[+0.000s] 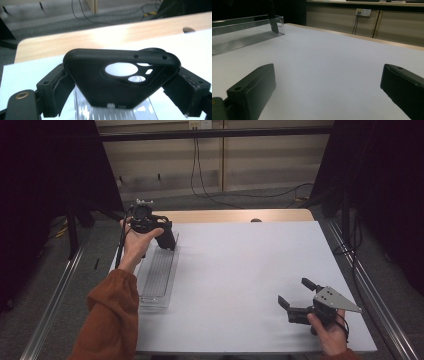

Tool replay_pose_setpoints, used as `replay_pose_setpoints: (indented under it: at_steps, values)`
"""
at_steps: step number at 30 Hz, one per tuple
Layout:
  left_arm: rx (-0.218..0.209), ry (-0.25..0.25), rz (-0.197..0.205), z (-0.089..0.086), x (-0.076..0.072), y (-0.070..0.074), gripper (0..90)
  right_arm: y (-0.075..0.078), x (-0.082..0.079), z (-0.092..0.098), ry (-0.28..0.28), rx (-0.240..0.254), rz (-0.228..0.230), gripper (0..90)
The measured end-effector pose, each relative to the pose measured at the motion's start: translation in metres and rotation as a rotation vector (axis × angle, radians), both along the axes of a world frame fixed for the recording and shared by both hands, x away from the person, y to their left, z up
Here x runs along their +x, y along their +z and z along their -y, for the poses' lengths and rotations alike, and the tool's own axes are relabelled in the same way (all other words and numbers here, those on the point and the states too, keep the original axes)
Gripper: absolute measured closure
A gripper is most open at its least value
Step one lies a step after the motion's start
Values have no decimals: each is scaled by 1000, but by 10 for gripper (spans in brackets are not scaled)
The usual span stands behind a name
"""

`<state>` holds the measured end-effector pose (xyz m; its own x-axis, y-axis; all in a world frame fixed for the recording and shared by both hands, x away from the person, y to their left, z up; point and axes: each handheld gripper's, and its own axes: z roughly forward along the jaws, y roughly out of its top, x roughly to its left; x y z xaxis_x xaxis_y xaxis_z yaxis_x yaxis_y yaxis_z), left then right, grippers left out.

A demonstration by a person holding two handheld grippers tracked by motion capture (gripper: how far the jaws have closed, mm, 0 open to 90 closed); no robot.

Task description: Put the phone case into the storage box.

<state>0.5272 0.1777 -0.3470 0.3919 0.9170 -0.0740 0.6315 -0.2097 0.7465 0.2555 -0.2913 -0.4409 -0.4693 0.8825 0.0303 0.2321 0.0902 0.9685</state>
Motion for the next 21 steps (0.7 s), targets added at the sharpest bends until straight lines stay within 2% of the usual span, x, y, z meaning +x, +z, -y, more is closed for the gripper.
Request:
replay_pose_setpoints:
  at_steps: [2,3,6,8,10,12,14,17,19,21]
  values:
    - [12,-23,-29,-3,-1,3,137,0,0,0,0,-3,-1,0]
    - [7,-18,-38,-4,-2,3,136,0,0,0,0,-1,-3,0]
    - [10,-39,-56,-5,-2,4,134,0,1,-1,0,-1,-3,0]
    - [8,-32,-64,-6,-1,4,134,-1,1,-1,1,-2,-4,0]
    - [0,-7,-63,-4,0,4,138,-1,2,-1,2,-3,-5,0]
    - [18,7,-61,0,1,5,141,-1,2,-1,4,-3,-5,0]
    - [17,39,-58,4,2,4,142,-1,2,-1,4,-1,-6,0]
    - [14,82,-44,10,3,3,143,-1,2,0,2,1,-5,0]
    - [27,93,-37,13,4,2,143,-1,1,0,4,0,-4,0]
    - [18,118,-28,15,5,1,143,-1,1,0,6,-1,-4,0]
